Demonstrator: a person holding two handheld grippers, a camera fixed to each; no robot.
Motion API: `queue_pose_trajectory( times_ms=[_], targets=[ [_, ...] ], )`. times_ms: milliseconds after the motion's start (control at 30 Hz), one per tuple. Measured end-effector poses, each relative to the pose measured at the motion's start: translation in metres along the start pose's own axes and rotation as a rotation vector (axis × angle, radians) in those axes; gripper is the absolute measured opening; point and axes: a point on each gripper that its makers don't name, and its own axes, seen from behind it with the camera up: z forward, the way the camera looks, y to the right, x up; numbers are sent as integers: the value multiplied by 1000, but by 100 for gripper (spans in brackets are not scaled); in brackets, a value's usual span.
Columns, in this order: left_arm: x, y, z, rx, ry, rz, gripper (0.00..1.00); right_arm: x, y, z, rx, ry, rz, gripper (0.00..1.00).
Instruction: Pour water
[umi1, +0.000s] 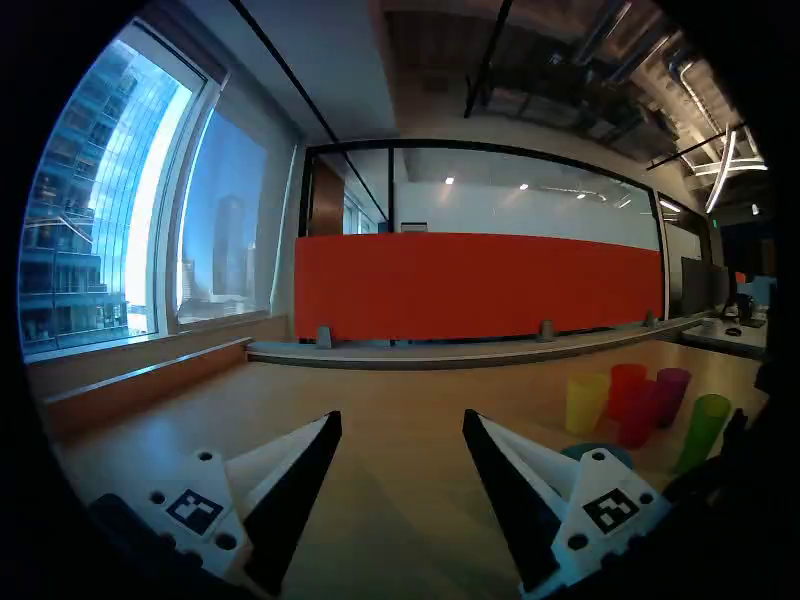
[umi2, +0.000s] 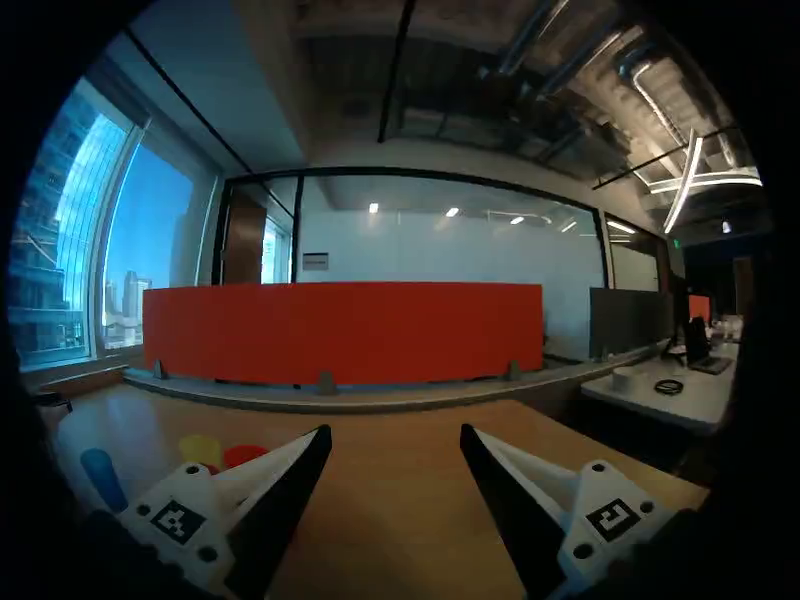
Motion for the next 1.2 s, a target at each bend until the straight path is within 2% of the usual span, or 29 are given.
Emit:
queue_pose_trajectory(
  times_ms=[500, 800, 1200],
  targets=[
    [1, 0, 0, 0, 0, 0, 90, -1, -20, 0, 93, 28, -6, 100],
    [0, 1, 1, 0, 0, 0, 90, -9, -29, 9, 99, 49, -22, 99],
    [0, 0, 0, 0, 0, 0, 90, -41, -42, 17, 112, 27, -19, 100]
  ],
)
